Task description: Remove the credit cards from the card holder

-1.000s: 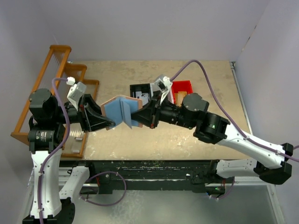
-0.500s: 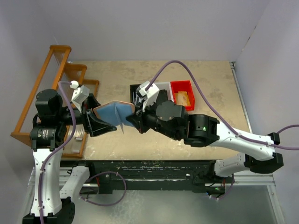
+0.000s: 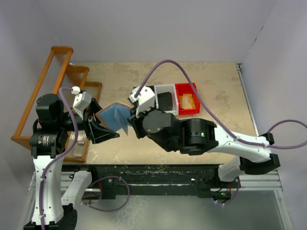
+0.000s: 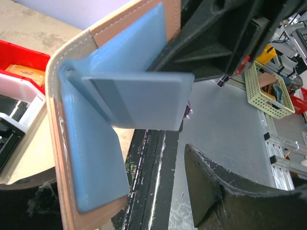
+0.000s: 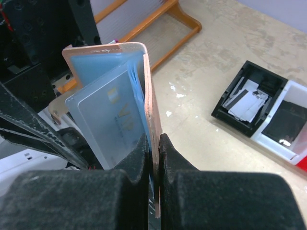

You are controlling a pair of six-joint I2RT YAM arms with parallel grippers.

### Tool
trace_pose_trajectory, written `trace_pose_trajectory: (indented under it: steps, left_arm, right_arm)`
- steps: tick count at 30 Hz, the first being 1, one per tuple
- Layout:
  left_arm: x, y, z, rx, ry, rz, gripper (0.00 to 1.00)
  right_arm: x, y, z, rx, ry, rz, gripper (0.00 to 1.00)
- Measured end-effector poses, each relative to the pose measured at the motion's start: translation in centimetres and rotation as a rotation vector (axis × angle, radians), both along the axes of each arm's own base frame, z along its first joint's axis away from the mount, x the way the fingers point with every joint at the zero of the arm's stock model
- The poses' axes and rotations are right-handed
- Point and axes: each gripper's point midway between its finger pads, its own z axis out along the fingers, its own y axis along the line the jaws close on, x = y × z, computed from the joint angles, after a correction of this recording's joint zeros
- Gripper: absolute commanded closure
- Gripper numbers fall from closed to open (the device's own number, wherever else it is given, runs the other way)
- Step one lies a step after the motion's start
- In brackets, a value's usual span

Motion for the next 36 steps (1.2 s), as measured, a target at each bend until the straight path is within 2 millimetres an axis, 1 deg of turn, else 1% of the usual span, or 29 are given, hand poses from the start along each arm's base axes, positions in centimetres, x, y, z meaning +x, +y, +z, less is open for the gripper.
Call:
trace_pose_trajectory:
  steps: [2,5,7,10,13,17,19,21,22,23,25,27,29,34,36]
  left_arm:
    - [0.0,0.0,0.0,0.0,0.001,-0.001,0.31]
    - [-0.1,0.0,0.0,-0.002,0.009,-0.005,0.31]
    - [-0.3,0.0,-0.1,-0.003,0.01,-0.01,0.31]
    - [-0.4,0.0,-0.1,-0.005,0.007,-0.017,0.34]
    - [-0.5,-0.1,0.0,-0.006,0.0,-0.024,0.42]
    - [-0.3,-0.1,-0.1,-0.006,-0.002,-0.025,0.58]
    - [-0.2,0.0,-0.2,-0.006,0.008,-0.025,0.65]
    - [0.1,0.0,-0.2,-0.007,0.019,-0.025,0.7]
    - [0.2,0.0,-0.3,-0.007,0.026,-0.025,0.72]
    - [0.3,0.0,-0.3,-0.008,0.03,-0.025,0.75]
    - [0.3,0.0,-0.2,-0.01,0.039,-0.026,0.8]
    - [0.0,-0.1,0.1,-0.021,0.053,-0.044,0.81]
    - [-0.3,-0.2,0.5,-0.029,0.053,-0.06,0.8]
    - [-1.1,-0.2,1.5,-0.043,0.06,-0.086,0.68]
    - [-1.4,-0.2,1.8,-0.045,0.056,-0.092,0.67]
  right_arm:
    - [-0.3,0.5,0.2,-0.028,-0.018,-0.019,1.0]
    - [-0.4,1.0,-0.3,-0.064,-0.039,-0.04,1.0]
    - [-0.3,0.8,-0.6,-0.082,-0.049,-0.052,1.0]
    - [-0.1,0.3,-0.3,-0.08,-0.057,-0.068,1.0]
    - [-0.1,-0.4,0.2,-0.065,-0.058,-0.068,1.0]
    - [-0.7,-1.1,0.5,-0.028,-0.05,-0.03,1.0]
    - [-1.5,-1.5,0.4,0.002,-0.033,0.023,1.0]
    - [-2.3,-1.9,0.4,0.042,-0.017,0.079,1.0]
    - [-3.1,-1.4,-0.6,0.048,-0.001,0.129,1.0]
    - [-3.2,-2.5,0.6,0.086,-0.004,0.133,1.0]
    - [-4.2,-2.9,1.2,0.144,0.004,0.192,1.0]
    - [-5.0,-3.1,1.6,0.193,0.012,0.248,1.0]
    - [-5.4,-3.2,1.8,0.22,0.015,0.274,1.0]
    - [-5.6,-3.1,2.2,0.275,0.022,0.306,1.0]
    - [-5.6,-3.0,2.3,0.29,0.024,0.314,1.0]
